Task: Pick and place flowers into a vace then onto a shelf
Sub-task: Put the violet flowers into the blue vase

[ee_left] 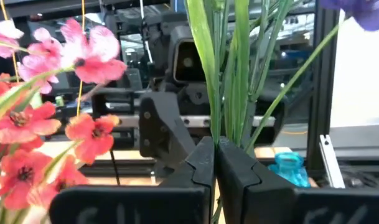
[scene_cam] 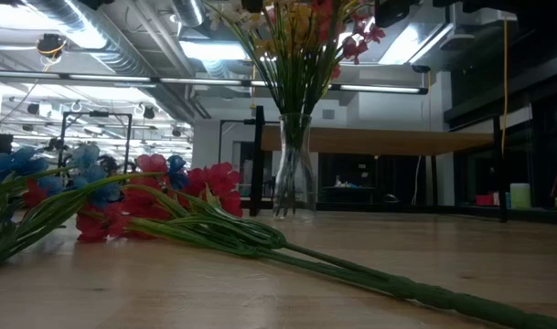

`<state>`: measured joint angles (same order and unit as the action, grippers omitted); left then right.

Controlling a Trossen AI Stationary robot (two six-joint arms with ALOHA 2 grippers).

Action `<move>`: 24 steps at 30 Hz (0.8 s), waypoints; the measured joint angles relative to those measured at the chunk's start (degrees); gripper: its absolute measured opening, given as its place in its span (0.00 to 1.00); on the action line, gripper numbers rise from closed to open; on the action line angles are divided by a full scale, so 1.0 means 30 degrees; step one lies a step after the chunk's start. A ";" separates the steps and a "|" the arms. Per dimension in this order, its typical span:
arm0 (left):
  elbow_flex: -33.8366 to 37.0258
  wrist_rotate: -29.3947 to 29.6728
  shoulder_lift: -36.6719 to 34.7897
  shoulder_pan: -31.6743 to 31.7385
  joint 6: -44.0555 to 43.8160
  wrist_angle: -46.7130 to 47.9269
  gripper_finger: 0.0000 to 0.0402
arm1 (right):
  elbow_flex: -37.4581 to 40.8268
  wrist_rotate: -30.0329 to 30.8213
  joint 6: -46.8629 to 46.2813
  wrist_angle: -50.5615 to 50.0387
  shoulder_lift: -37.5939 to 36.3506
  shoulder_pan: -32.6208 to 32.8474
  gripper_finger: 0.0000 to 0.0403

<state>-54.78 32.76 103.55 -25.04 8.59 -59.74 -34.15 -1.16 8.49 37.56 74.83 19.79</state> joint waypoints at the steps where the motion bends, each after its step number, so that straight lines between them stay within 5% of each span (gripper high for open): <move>1: -0.0015 -0.0193 -0.0005 0.0098 -0.0104 -0.0035 0.01 | 0.0000 0.0004 0.0004 0.0000 0.0000 0.0000 0.42; 24: -0.0015 -0.2206 -0.0065 0.1856 -0.0470 0.0466 0.01 | 0.0000 0.1228 0.0342 -0.0014 0.0022 -0.0066 0.42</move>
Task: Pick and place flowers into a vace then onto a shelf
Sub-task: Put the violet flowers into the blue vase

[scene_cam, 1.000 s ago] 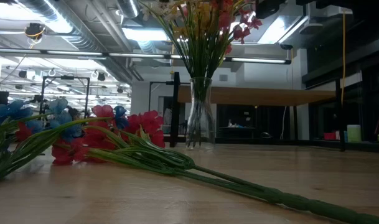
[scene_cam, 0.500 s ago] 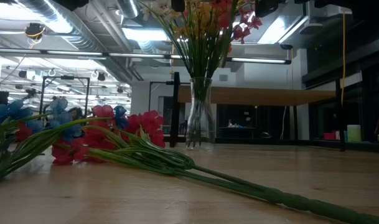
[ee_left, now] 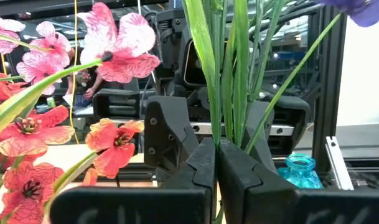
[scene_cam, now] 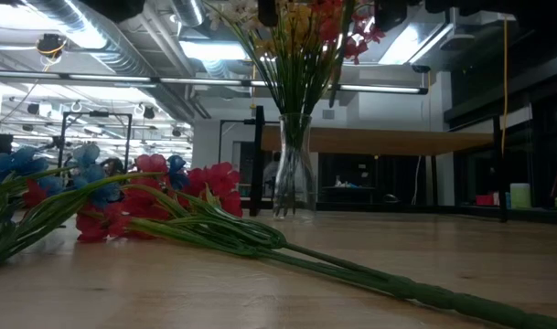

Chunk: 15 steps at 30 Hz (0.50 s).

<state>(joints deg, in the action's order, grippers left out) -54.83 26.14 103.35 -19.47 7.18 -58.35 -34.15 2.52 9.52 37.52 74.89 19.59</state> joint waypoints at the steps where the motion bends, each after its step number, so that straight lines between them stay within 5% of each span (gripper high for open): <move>1: 0.0000 -0.0034 -0.0001 0.0053 0.0000 0.0000 0.01 | 0.0000 0.0002 -0.0006 0.0006 0.0000 -0.0007 0.42; 15: -0.0015 -0.0376 -0.0001 0.0170 0.0493 0.0088 0.01 | 0.0015 -0.0087 -0.0006 0.0181 0.0007 -0.0007 0.38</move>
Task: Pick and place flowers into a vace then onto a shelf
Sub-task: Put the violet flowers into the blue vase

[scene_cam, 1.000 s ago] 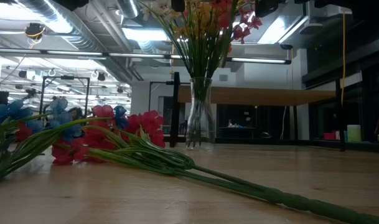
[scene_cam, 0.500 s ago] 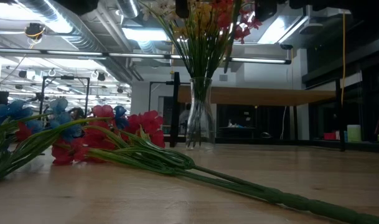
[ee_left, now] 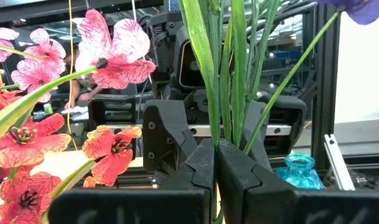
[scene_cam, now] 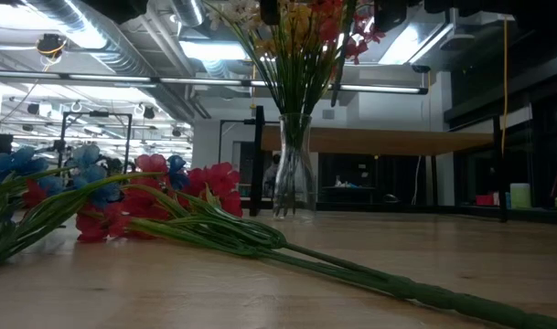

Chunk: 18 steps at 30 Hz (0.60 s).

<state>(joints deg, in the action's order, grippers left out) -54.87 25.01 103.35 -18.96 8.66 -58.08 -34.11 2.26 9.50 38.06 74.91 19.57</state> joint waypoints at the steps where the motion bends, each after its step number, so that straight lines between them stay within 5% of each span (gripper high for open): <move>1: -0.0003 0.0002 0.0000 0.0000 0.0010 0.0071 0.01 | 0.0000 0.0000 0.0000 0.0000 0.0000 0.0000 0.37; 18: -0.0022 -0.0425 -0.0007 0.0000 -0.0147 0.0750 0.01 | 0.0007 -0.0066 0.0000 0.0117 0.0022 0.0000 0.14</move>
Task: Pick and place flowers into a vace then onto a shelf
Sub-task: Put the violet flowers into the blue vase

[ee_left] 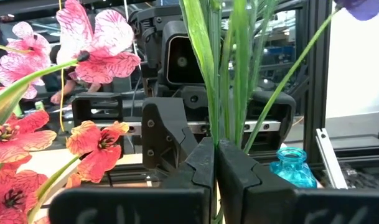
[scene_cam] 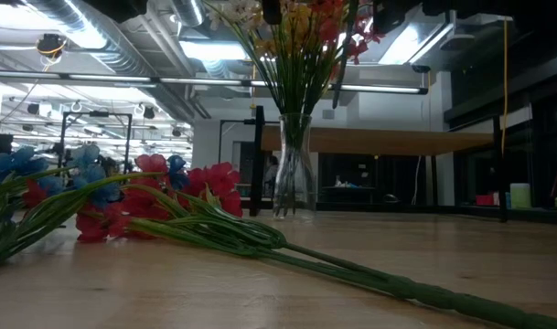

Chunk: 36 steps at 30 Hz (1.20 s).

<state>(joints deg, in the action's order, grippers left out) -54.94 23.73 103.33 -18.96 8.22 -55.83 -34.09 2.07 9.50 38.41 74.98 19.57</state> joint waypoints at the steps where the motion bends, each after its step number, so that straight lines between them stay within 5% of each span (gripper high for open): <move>1: 0.0000 -0.0002 0.0000 0.0000 -0.0008 0.0014 0.01 | 0.0000 0.0000 0.0001 0.0000 0.0000 0.0000 0.13; 7: 0.0007 -0.0426 -0.0123 -0.0133 0.0253 0.0179 0.02 | 0.0000 -0.0122 -0.0258 -0.0102 0.0000 0.0022 0.02; 21: 0.0073 -0.1117 -0.2769 -0.1752 -0.0403 0.5198 0.24 | -0.0087 -0.0284 -0.1148 -0.0742 -0.0392 0.0048 0.00; 29: 0.0073 -0.0821 -0.3562 -0.3160 0.0521 0.6776 0.28 | -0.0066 -0.1466 -0.2579 -0.5201 -0.2945 0.0293 0.00; 36: 0.0067 0.1271 -0.4465 -0.3563 -0.0791 0.9135 0.23 | -0.0036 -0.0406 -0.3096 -0.9025 -0.5671 0.2380 0.00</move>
<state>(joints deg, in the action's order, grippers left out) -54.74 27.54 89.93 -29.65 5.85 -28.43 -34.20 0.85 0.21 11.34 57.97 26.71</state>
